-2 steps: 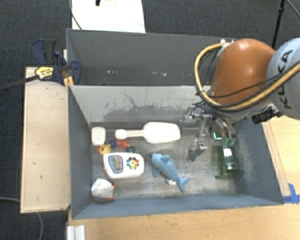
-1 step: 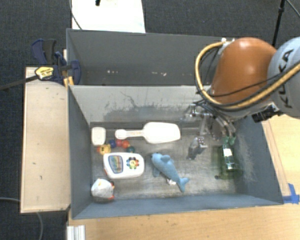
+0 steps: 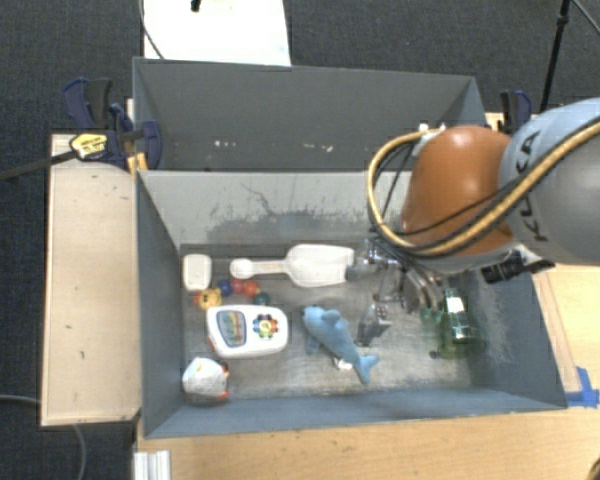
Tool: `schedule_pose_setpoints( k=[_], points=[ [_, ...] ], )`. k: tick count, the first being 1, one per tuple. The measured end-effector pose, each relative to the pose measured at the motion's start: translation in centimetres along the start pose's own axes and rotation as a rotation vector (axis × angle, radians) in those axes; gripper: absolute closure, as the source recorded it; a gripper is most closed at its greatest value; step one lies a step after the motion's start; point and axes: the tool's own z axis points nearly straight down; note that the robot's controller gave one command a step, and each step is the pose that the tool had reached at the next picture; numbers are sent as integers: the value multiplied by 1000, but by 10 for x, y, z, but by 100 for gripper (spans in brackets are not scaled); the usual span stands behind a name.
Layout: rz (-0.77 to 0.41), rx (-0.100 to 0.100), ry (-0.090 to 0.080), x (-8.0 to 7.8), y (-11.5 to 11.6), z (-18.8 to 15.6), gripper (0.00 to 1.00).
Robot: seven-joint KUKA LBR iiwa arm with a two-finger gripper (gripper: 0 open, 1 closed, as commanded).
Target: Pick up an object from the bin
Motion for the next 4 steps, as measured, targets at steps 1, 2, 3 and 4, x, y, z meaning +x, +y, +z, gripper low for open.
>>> schedule_pose_setpoints(
  k=[1,2,3,4],
  points=[
    [40,1,13,19,7,64,0],
    [197,2,9,33,8,51,0],
    [425,2,7,47,8,80,0],
    [322,0,2,47,19,87,100]
  ],
)
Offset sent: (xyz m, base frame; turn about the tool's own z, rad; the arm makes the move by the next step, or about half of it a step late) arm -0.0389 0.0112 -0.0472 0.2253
